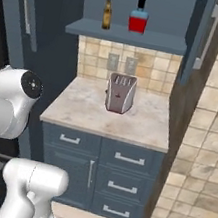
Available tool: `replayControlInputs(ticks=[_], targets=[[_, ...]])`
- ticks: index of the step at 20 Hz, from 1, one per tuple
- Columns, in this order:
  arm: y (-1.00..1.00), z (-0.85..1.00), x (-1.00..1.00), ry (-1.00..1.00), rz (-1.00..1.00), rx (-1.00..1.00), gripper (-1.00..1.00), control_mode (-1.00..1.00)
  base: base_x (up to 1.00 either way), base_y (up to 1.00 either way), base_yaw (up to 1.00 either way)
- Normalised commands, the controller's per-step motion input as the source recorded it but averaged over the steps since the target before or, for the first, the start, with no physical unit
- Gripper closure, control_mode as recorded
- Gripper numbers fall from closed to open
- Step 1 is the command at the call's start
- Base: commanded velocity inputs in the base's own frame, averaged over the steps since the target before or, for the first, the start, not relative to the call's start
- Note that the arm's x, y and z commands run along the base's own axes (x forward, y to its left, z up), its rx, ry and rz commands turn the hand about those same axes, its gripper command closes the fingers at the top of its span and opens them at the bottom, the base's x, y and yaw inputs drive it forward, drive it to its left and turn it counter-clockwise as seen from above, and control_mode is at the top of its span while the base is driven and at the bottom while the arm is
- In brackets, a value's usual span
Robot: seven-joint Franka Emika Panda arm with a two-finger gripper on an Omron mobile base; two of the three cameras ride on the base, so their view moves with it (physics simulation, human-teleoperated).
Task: Sort all alcoholic drinks to one cabinet, and non-alcoholic drinks to the other.
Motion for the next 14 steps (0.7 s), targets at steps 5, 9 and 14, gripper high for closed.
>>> replayControlInputs(ticks=[5,9,14], targets=[[0.00,0.00,0.00,0.00,0.00,0.00,1.00,1.00,-0.42,0.67,0.28],[0.00,0.00,0.00,0.00,0.00,0.00,1.00,1.00,-0.38,0.71,0.29],[0.00,0.00,0.00,0.00,0.00,0.00,1.00,1.00,-0.24,0.78,0.32]])
